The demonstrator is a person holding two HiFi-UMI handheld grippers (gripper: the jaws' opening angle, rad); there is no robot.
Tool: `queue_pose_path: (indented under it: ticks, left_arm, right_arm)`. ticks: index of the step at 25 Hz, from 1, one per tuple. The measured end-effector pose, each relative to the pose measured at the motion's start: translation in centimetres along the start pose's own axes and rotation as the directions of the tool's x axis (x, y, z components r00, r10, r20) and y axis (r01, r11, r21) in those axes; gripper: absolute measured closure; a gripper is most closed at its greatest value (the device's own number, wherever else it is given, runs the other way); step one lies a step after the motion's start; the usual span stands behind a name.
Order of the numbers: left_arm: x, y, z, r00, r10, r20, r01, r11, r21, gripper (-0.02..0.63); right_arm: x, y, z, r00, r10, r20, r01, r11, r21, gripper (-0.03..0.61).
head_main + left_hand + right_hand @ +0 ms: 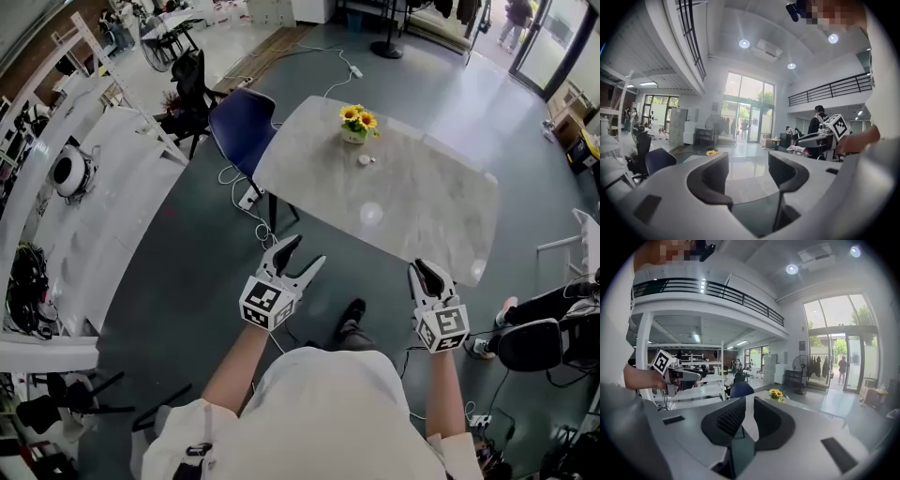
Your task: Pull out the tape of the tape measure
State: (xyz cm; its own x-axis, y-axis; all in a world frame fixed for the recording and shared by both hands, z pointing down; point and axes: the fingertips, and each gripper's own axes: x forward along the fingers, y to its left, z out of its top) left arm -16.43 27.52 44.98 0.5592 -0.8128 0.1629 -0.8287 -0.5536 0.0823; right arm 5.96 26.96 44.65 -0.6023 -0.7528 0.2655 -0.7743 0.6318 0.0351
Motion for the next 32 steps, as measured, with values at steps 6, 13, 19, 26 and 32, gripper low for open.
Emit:
queue_pose_path:
  ticks: [6, 13, 19, 26, 32]
  left_arm:
    - [6.5, 1.3, 0.7, 1.000, 0.021, -0.008, -0.021, 1.000, -0.005, 0.353]
    - [13.5, 2.3, 1.4, 0.998, 0.067, -0.017, -0.067, 0.998, -0.017, 0.353]
    - [17.3, 3.2, 1.4, 0.995, 0.093, -0.039, -0.094, 0.995, -0.024, 0.353]
    - [20.5, 4.2, 0.7, 0.993, 0.092, -0.071, -0.095, 0.995, -0.029, 0.353]
    - [22.7, 7.1, 0.8, 0.993, 0.080, -0.085, -0.082, 0.996, -0.022, 0.353]
  right_arm:
    - [4.3, -5.5, -0.2, 0.999, 0.049, -0.011, -0.049, 0.999, 0.005, 0.511]
    - [9.2, -11.7, -0.1, 0.993, 0.118, -0.011, -0.118, 0.993, 0.008, 0.511]
    - [12.3, -15.2, -0.3, 0.989, 0.150, -0.018, -0.149, 0.988, 0.027, 0.512]
    - [15.1, -17.4, -1.0, 0.984, 0.175, -0.033, -0.173, 0.984, 0.045, 0.512]
    - [18.1, -18.2, -1.5, 0.984, 0.168, -0.054, -0.164, 0.984, 0.071, 0.512]
